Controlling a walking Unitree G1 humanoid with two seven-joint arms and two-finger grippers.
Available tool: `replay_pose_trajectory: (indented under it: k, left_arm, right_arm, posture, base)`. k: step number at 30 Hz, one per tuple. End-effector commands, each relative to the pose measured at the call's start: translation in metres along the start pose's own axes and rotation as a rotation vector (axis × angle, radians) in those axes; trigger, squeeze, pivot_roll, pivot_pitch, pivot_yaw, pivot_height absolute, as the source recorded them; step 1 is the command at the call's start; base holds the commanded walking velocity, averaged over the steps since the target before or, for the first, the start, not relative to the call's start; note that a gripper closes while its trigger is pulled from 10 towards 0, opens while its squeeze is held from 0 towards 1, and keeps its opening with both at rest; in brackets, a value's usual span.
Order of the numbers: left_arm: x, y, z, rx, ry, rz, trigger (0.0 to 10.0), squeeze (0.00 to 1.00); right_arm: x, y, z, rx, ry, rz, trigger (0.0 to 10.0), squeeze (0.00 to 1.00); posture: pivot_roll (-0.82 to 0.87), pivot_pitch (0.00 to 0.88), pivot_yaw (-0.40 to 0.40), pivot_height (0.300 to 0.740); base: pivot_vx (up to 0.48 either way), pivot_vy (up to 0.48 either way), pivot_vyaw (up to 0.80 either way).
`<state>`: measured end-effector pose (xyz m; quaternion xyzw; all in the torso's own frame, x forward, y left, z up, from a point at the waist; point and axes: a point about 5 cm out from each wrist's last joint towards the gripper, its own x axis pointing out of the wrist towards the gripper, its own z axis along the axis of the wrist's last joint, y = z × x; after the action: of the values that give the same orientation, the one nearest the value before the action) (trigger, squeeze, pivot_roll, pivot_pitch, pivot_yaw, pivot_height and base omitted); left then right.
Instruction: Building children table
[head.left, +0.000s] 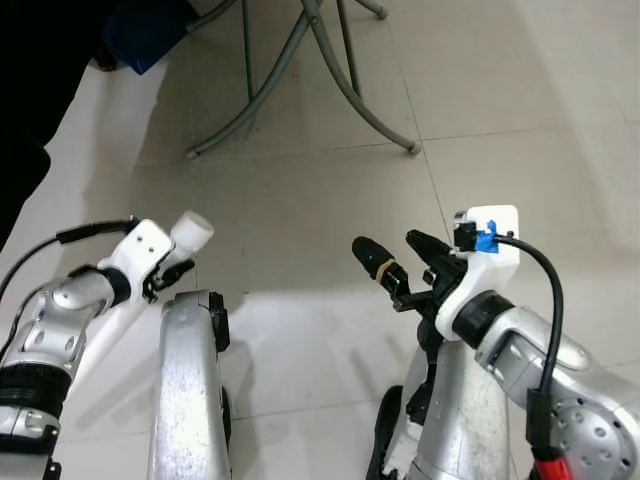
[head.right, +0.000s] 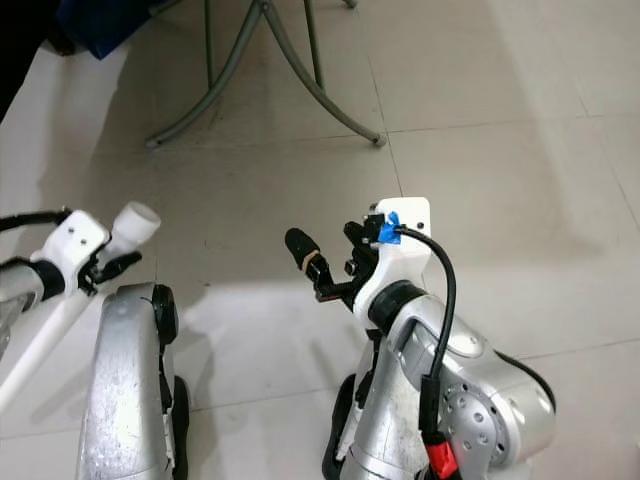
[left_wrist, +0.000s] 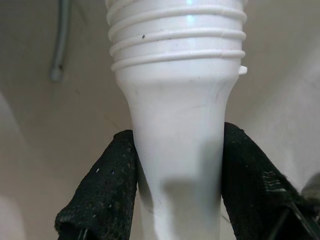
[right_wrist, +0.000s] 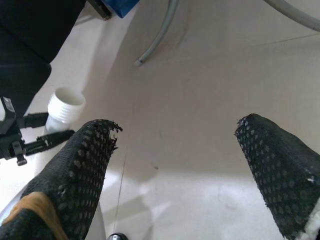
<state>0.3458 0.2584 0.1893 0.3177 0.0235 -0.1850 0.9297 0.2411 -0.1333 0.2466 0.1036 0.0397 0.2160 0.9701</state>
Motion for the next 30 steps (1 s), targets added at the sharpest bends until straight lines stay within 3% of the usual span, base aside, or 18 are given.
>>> replay_pose_trajectory:
  k: [1, 14, 21, 23, 24, 26, 29, 30]
  left_arm:
    - [-0.007, 0.0, -0.009, 0.012, 0.034, -0.004, 0.0, 0.0]
    - [-0.011, 0.035, 0.034, 0.023, -0.132, 0.147, 0.0, 0.0]
    - [-0.013, 0.032, 0.039, -0.026, -0.159, 0.144, 0.0, 0.0]
    - [-0.021, 0.017, 0.038, -0.074, -0.17, 0.099, 2.5, 0.0]
    - [-0.021, 0.017, 0.038, -0.074, -0.17, 0.099, 2.5, 0.0]
    - [-0.027, 0.008, 0.037, -0.124, -0.172, 0.075, 4.4, 0.0]
    - [-0.031, 0.003, 0.037, -0.167, -0.179, 0.079, 4.8, 0.0]
    - [-0.033, 0.003, 0.039, -0.184, -0.197, 0.099, 8.9, 0.0]
  right_arm:
    - [-0.002, 0.0, -0.005, 0.01, 0.008, -0.005, 10.0, 0.0]
    - [0.007, -0.002, -0.003, 0.008, -0.039, 0.004, 10.0, 0.0]
    - [0.01, -0.005, -0.002, -0.002, -0.058, 0.002, 10.0, 0.0]
    - [0.008, -0.006, -0.002, -0.01, -0.07, -0.004, 10.0, 0.0]
    - [0.008, -0.006, -0.002, -0.01, -0.07, -0.004, 10.0, 0.0]
    - [0.007, -0.006, -0.003, -0.013, -0.073, -0.008, 10.0, 0.0]
    - [0.007, -0.006, -0.006, -0.02, -0.072, -0.009, 10.0, 0.0]
    - [0.008, -0.006, -0.008, -0.031, -0.072, -0.004, 10.0, 0.0]
  posture:
    - [-0.01, 0.441, -0.014, 0.435]
    - [0.02, 0.355, -0.01, 0.495]
    - [0.03, 0.314, -0.009, 0.525]
    - [0.03, 0.279, -0.006, 0.54]
    - [0.03, 0.279, -0.006, 0.54]
    - [0.04, 0.267, -0.006, 0.55]
    - [0.04, 0.244, -0.013, 0.56]
    - [0.05, 0.231, -0.017, 0.57]
  base:
    - [0.0, 0.0, 0.0]
    - [0.0, 0.0, 0.0]
    - [0.0, 0.0, 0.0]
    - [0.0, 0.0, 0.0]
    - [0.0, 0.0, 0.0]
    - [0.0, 0.0, 0.0]
    - [0.0, 0.0, 0.0]
    - [0.0, 0.0, 0.0]
